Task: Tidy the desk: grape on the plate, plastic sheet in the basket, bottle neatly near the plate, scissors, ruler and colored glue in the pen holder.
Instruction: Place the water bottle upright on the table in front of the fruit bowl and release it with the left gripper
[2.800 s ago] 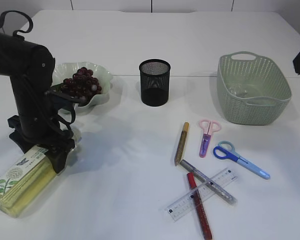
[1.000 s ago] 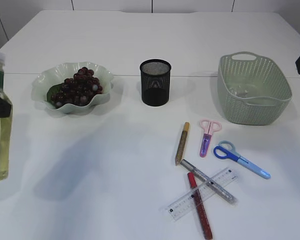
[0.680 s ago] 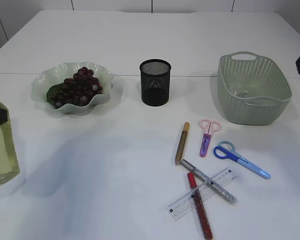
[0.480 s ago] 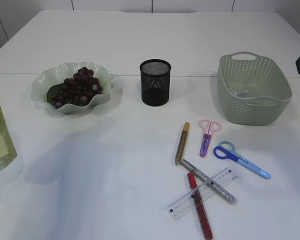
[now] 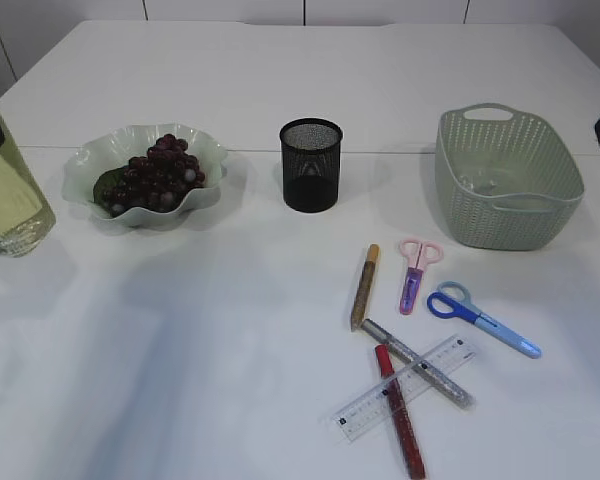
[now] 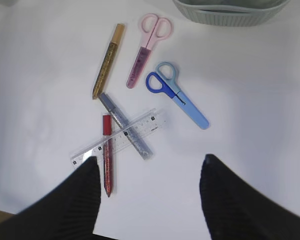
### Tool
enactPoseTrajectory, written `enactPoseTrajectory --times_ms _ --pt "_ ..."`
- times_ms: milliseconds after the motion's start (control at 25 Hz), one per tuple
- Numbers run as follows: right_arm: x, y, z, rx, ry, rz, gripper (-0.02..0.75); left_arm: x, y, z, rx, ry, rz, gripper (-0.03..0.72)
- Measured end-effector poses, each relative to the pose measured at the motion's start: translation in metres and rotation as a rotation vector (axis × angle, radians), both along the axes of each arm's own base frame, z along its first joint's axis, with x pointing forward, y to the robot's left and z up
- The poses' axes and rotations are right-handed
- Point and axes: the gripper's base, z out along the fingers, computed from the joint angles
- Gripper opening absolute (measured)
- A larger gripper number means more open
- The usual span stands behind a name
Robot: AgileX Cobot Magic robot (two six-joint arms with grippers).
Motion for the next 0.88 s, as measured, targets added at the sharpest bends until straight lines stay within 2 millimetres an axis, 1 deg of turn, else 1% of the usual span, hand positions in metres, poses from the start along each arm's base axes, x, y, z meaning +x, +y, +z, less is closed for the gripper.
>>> enactPoseTrajectory --times_ms 160,440,560,880 --pt "0.0 -0.001 0.0 -0.013 -0.001 0.001 0.491 0.008 -0.006 -0.01 -0.007 -0.055 -0.055 0.428" --pt "0.0 -0.001 0.0 -0.015 -0.001 0.001 0.491 0.019 -0.011 -0.049 0.017 0.09 -0.088 0.428" --pt "0.0 -0.001 0.0 -0.018 -0.001 0.001 0.491 0.026 -0.012 -0.06 0.021 0.13 -0.089 0.428" --pt "0.0 -0.004 -0.001 -0.053 -0.001 -0.001 0.491 0.055 -0.016 -0.087 0.029 0.19 -0.098 0.429"
